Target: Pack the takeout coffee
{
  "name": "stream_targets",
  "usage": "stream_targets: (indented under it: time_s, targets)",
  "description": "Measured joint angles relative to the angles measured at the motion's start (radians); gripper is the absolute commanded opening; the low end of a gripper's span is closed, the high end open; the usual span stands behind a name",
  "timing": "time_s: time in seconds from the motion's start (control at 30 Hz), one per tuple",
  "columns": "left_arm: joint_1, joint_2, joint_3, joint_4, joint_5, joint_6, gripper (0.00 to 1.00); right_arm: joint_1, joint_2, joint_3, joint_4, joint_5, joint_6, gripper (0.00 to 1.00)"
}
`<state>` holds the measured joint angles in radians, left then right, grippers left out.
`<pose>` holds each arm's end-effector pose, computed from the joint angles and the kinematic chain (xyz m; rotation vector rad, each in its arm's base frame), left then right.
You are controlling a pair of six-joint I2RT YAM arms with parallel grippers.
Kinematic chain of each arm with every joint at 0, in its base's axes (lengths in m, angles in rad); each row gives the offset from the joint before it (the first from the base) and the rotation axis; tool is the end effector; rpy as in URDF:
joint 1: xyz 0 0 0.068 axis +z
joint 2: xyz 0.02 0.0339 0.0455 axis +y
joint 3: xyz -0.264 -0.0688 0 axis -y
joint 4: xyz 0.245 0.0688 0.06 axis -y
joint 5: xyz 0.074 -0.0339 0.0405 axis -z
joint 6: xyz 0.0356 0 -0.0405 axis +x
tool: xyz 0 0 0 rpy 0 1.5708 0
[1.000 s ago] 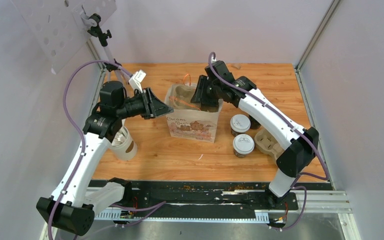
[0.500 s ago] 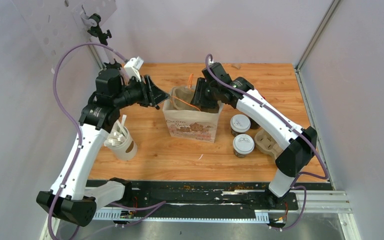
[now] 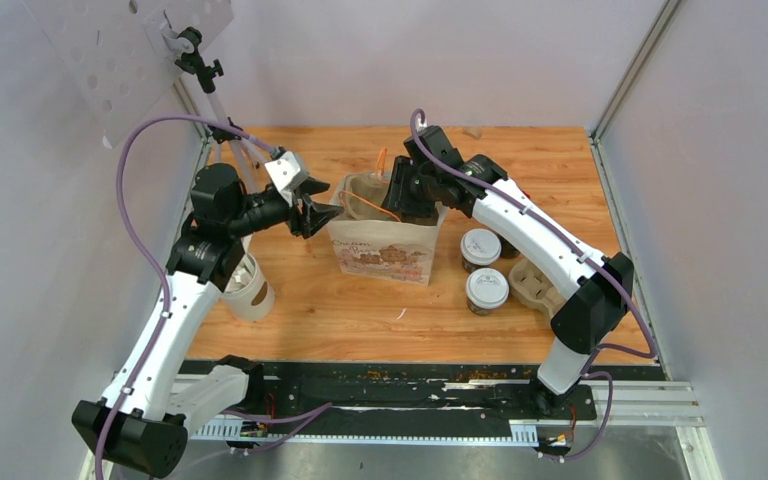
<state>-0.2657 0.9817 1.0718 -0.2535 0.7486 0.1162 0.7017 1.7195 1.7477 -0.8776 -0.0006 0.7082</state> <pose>0.1969 -0.0787 0.3985 0.8579 1.5239 -0.7550 0.2862 0.2419 0.3592 0.0079 2.5232 0.6173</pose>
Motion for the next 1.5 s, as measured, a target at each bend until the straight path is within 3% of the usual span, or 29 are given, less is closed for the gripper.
stream_targets:
  time_s: [0.27,0.67,0.77,0.97,1.5]
  targets:
    - [0.000,0.024,-0.045,0.094,0.042,0.135,0.61,0.000,0.002,0.000,0.000,-0.019,-0.004,0.36]
    - [-0.003,0.075,-0.056,0.200,0.055,0.163,0.53,0.000,0.011,0.000,0.003,-0.028,-0.005,0.36]
    - [-0.008,0.085,-0.060,0.226,0.058,0.163,0.40,0.000,0.011,0.000,0.003,-0.028,-0.006,0.36]
    - [-0.015,0.084,-0.076,0.237,0.064,0.146,0.00,0.000,0.011,0.000,0.003,-0.028,-0.008,0.36]
    - [-0.096,-0.149,-0.065,0.157,0.121,-0.042,0.00,0.000,0.012,0.000,-0.006,-0.007,-0.009,0.35]
